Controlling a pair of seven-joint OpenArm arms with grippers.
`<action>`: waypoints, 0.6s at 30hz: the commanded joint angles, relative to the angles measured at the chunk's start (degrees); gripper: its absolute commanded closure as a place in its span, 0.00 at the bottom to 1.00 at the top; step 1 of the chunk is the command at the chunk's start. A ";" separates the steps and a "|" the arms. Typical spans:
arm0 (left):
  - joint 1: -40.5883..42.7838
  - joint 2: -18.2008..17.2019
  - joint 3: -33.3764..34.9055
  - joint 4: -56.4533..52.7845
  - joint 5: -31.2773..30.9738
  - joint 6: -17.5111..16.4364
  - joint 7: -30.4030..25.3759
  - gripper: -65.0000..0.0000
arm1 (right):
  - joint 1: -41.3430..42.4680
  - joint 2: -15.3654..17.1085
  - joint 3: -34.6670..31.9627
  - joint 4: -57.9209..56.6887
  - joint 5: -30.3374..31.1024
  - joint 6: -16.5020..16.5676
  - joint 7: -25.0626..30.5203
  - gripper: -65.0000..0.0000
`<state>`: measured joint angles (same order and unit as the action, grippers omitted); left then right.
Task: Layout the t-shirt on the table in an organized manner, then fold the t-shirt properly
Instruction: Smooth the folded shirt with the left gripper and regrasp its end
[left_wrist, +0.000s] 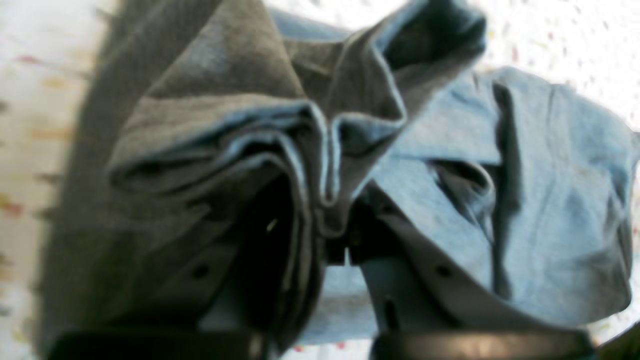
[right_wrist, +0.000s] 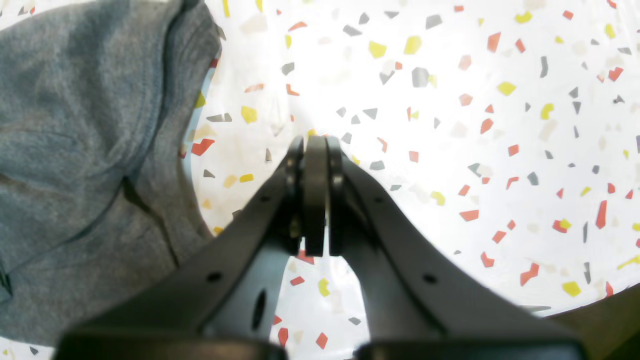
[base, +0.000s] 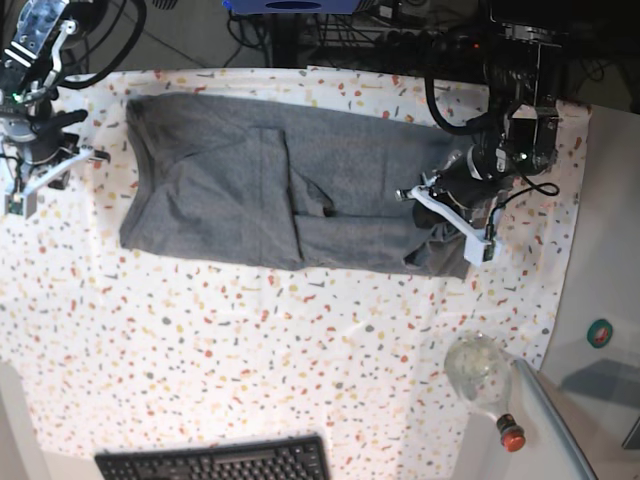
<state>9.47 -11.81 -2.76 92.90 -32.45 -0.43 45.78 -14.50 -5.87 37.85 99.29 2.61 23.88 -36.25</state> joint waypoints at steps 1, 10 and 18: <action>-1.26 -0.19 0.70 1.12 -0.48 0.56 -1.43 1.00 | 0.39 0.37 0.09 0.98 0.51 0.17 1.13 1.00; -2.31 1.04 2.28 0.33 -0.48 1.00 -1.43 1.00 | 0.39 0.46 0.18 0.98 0.51 0.17 1.13 1.00; -4.51 2.36 2.72 -3.54 -0.74 1.00 -1.60 1.00 | 0.39 0.46 0.00 0.89 0.51 0.17 1.13 1.00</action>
<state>6.09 -9.21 0.03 88.47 -32.62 1.08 45.52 -14.46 -5.85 37.67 99.29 2.61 23.90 -36.23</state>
